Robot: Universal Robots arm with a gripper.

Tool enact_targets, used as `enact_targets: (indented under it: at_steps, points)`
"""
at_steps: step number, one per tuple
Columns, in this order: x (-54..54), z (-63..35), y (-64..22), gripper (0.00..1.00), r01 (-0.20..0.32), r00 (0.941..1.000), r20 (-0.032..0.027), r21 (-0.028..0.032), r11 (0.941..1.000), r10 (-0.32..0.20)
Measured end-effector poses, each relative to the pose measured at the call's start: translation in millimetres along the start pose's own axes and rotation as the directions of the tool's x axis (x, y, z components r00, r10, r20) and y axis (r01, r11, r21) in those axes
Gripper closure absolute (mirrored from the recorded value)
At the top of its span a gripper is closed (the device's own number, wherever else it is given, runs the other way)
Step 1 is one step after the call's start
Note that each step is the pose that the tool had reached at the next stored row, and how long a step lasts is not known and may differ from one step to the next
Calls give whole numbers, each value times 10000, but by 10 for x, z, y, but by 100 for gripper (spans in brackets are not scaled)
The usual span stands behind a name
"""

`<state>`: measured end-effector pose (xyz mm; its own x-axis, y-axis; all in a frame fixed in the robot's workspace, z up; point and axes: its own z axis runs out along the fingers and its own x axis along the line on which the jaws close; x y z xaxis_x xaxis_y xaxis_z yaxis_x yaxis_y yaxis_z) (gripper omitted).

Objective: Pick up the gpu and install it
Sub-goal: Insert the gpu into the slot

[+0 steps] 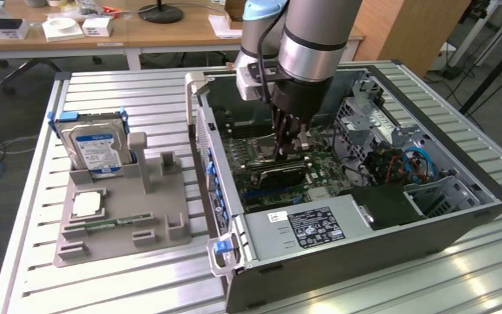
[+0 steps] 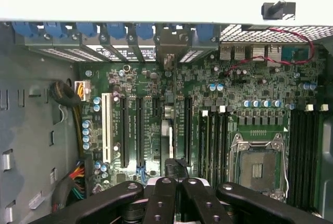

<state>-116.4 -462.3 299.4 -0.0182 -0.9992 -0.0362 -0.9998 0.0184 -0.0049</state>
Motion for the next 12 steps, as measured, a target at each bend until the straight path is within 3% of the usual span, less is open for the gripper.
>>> enact_targets:
  at_steps: [12]
  points:
    - [5,105,2,90,-4,10000,-3,-1,10000,4]
